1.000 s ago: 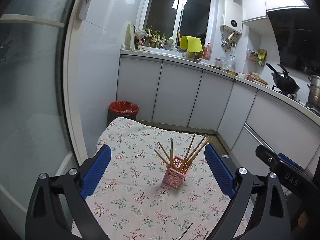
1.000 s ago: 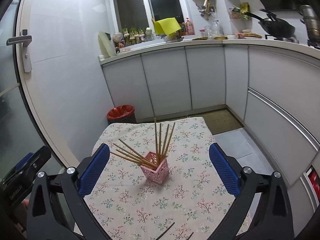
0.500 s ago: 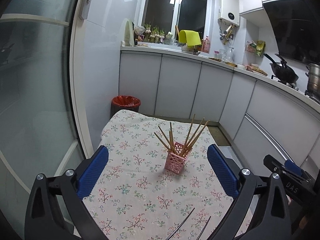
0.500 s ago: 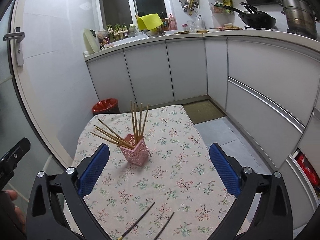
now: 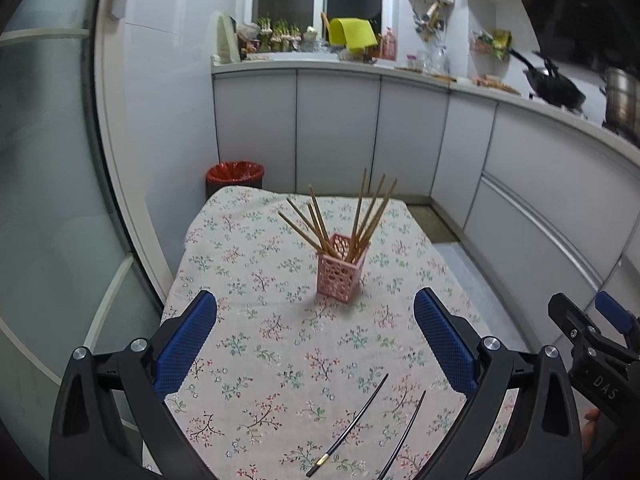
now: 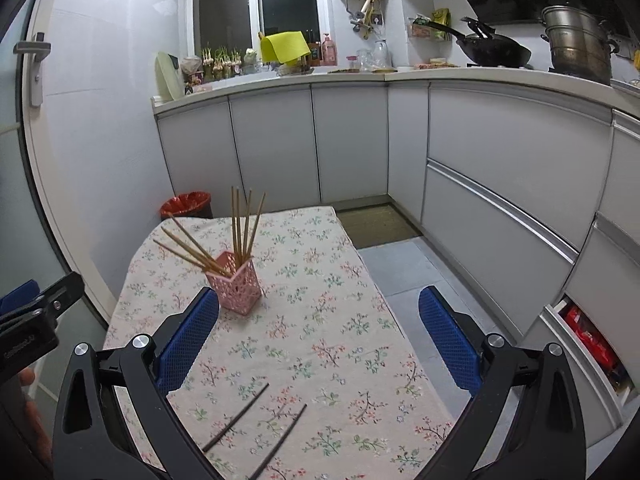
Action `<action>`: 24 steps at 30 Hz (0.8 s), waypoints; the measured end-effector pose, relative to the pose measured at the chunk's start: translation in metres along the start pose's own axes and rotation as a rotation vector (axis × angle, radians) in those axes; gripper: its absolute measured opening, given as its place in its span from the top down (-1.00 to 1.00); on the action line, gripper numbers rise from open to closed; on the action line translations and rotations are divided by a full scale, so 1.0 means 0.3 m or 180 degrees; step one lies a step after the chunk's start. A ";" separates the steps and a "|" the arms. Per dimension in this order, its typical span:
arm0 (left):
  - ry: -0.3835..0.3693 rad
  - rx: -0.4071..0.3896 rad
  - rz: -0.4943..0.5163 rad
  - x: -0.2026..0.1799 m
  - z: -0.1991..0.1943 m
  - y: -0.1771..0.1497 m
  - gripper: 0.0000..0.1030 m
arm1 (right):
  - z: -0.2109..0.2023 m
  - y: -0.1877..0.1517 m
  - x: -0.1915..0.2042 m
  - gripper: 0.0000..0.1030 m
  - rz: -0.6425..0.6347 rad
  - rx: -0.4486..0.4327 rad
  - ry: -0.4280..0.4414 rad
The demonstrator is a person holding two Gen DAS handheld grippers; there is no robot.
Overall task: Organize utensils
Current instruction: 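Move both grippers back to the two black chopsticks on the cloth, then grasp a black chopstick with the left gripper while the right gripper grasps the other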
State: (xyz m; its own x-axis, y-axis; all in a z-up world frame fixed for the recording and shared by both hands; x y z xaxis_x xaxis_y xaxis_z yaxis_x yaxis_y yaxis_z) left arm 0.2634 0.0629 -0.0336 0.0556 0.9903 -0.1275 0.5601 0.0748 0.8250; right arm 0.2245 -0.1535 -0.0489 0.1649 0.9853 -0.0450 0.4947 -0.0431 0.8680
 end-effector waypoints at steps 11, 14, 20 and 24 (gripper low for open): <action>-0.0128 0.1401 0.0997 -0.164 0.337 -0.270 -0.87 | 0.195 -0.256 -0.131 -0.86 0.0567 0.0939 0.0286; -0.0334 0.1826 0.1107 -0.202 0.434 -0.364 -0.86 | 0.247 -0.328 -0.167 -0.86 0.0691 0.1154 0.0268; -0.0464 0.2375 0.1120 -0.255 0.601 -0.424 -0.54 | 0.324 -0.434 -0.215 -0.86 0.0761 0.1450 0.0254; -0.0492 0.2733 0.1085 -0.295 0.695 -0.431 -0.15 | 0.369 -0.498 -0.257 -0.86 0.0846 0.1657 0.0253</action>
State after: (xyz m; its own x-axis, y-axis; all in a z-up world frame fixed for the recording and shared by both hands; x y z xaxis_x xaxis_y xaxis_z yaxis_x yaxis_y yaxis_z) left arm 0.3585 -0.0589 -0.2438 0.4040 0.9116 -0.0761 0.9085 -0.3900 0.1502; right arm 0.2322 -0.2412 -0.2299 0.2860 0.9381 0.1956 0.8023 -0.3460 0.4865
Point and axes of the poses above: each gripper's, at about its wrist camera, not at the fingertips, and z roughly the way its jaws point, x to its left, y to its top, the point moved 3 cm from there along z, roughly the way its jaws point, and after that the axes turned 8 degrees about -z, right-handed, at the moved point
